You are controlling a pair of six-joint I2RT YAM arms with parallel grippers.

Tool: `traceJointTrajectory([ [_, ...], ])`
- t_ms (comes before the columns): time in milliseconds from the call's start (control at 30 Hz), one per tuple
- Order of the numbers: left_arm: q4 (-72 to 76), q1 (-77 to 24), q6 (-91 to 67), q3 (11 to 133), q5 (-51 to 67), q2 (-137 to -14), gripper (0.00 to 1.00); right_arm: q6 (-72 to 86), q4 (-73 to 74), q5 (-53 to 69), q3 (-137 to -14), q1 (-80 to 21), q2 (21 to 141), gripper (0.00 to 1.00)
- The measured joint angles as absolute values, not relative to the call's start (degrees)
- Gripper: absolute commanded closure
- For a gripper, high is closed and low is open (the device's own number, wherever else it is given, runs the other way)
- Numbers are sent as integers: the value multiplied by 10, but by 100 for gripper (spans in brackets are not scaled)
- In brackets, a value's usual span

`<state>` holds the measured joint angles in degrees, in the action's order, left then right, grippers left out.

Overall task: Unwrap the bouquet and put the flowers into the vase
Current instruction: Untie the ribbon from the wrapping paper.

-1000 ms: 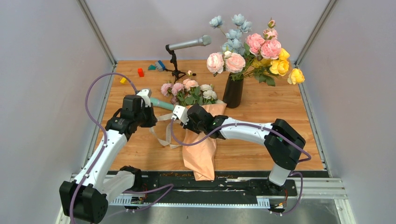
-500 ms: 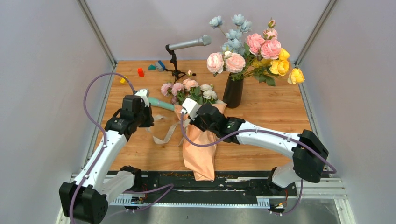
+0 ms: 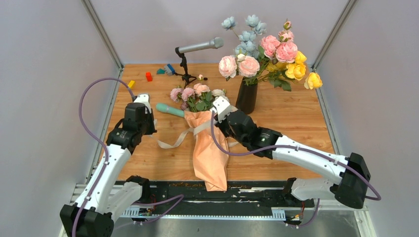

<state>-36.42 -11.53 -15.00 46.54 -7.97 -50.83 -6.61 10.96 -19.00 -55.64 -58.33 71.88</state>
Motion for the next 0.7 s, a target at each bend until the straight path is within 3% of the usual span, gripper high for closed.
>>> traceJointTrajectory([
  [700,-381,-115,-149,466,-203,-463,100,62,299,-384,-571,-555,519,100],
])
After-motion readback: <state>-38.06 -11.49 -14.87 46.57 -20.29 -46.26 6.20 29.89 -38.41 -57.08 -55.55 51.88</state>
